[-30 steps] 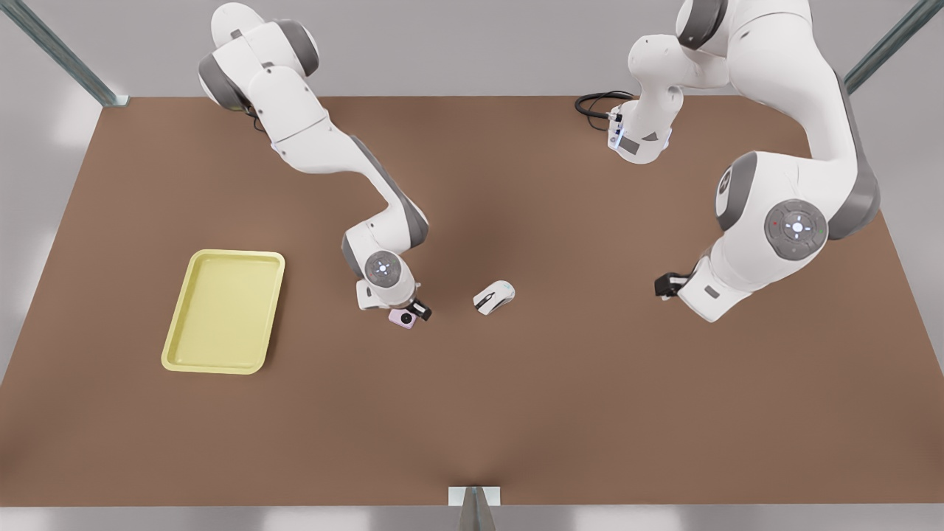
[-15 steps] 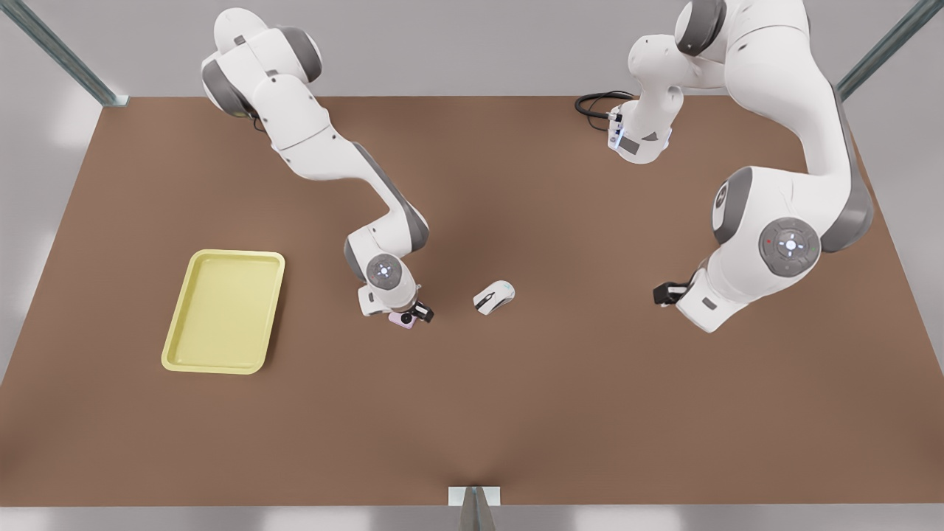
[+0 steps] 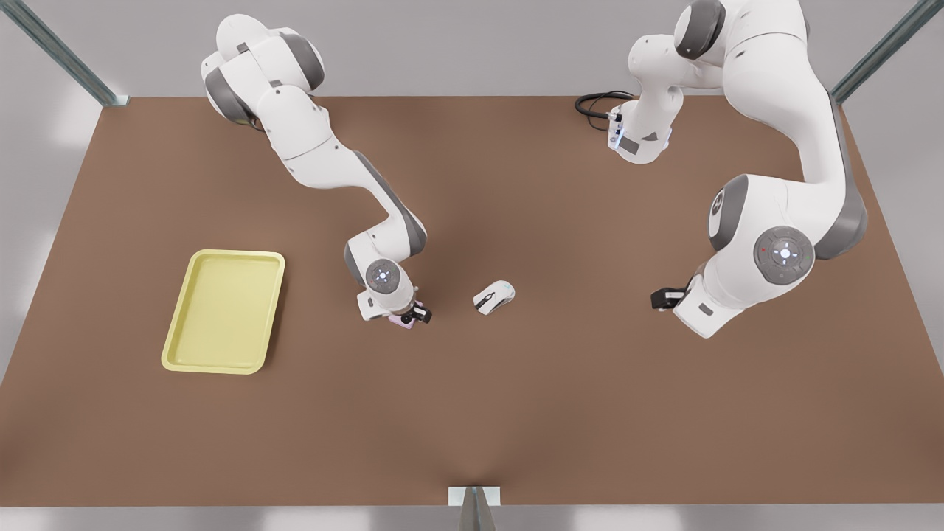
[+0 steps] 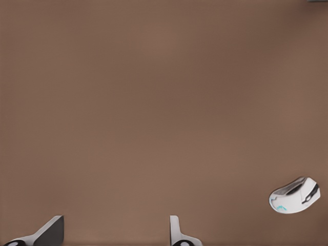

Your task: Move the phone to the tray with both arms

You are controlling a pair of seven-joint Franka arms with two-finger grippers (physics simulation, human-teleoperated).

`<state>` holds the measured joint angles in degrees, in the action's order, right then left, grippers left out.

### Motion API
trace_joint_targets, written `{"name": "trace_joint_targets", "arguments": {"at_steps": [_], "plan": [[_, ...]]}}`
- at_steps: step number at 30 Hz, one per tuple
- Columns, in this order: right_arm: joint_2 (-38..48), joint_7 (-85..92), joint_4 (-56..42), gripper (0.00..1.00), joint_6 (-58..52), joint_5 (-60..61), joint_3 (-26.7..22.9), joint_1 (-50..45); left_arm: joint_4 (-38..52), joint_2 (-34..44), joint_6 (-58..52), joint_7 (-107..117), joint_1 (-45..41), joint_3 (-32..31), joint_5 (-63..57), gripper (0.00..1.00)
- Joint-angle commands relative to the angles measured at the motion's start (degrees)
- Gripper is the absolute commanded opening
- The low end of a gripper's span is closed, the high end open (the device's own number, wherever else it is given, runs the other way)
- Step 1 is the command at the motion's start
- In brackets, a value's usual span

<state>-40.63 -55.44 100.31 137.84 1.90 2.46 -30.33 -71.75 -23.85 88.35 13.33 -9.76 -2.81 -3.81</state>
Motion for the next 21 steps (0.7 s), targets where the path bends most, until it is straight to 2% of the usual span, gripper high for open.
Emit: {"name": "trace_joint_targets", "arguments": {"at_steps": [1, 4, 11, 15, 21], "plan": [[0.0, 3.6, 0.0, 0.97, 0.3, 0.0, 0.0, 0.0, 0.0, -0.1, 0.2, 0.4, 0.0, 0.0, -0.1, 1.00], [-0.2, 3.6, 0.0, 0.78, 0.5, 0.0, 0.0, 0.0, 0.0, -0.1, 0.2, 0.4, 0.0, 0.0, -0.1, 1.00], [0.6, 3.5, -0.3, 0.78, -0.3, 0.0, 0.0, 0.1, 0.0, -0.3, 0.2, 0.3, 0.1, 0.3, 0.0, 1.00], [4.2, 3.8, 0.9, 0.78, -3.2, 0.0, -0.2, 1.4, 0.0, -0.3, 0.1, 0.5, 0.0, 0.3, 0.4, 1.00], [15.7, 30.2, 14.6, 0.78, -2.6, 0.0, -2.6, 14.0, 0.0, -0.3, -0.1, 0.6, -0.1, 0.3, 0.3, 1.00]]}}
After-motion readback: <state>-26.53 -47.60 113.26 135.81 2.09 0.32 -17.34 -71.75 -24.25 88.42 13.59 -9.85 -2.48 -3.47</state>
